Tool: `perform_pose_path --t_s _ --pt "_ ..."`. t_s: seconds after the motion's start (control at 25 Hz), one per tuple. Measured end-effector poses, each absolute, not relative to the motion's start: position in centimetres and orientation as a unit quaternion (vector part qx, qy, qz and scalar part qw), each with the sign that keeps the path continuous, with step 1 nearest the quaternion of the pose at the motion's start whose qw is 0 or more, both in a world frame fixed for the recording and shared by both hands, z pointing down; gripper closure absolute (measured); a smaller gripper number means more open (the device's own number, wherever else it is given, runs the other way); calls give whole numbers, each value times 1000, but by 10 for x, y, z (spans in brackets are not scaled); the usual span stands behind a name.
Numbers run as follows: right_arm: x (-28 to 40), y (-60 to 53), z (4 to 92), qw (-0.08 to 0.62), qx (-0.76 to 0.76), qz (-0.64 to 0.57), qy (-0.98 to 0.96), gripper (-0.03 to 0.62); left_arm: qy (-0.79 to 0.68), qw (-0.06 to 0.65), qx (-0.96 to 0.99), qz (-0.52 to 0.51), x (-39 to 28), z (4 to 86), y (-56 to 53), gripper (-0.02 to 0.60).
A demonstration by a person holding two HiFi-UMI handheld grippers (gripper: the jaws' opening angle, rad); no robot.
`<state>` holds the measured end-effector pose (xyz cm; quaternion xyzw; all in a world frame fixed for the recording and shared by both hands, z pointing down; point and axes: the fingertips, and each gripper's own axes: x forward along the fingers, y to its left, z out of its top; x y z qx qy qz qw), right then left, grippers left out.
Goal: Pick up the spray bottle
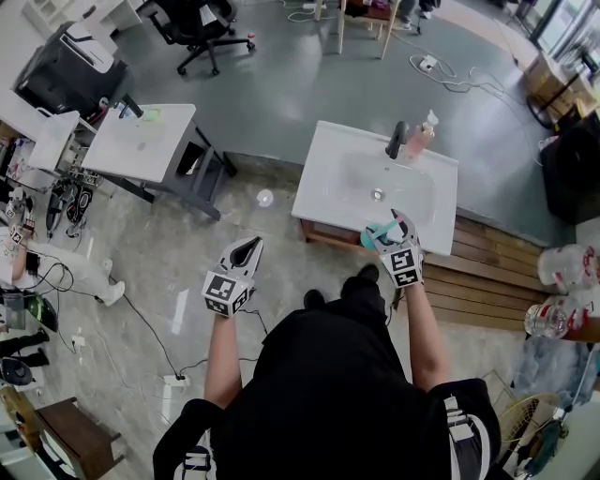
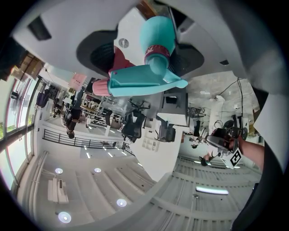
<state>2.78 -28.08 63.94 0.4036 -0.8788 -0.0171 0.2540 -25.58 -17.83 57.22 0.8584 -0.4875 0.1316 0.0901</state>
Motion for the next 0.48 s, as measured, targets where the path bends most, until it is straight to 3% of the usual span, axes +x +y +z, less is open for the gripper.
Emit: perform_pose_path --t_s 0.48 --pt "31 -274 638 252 410 -14 -876 241 -484 89 860 132 -256 570 -175 557"
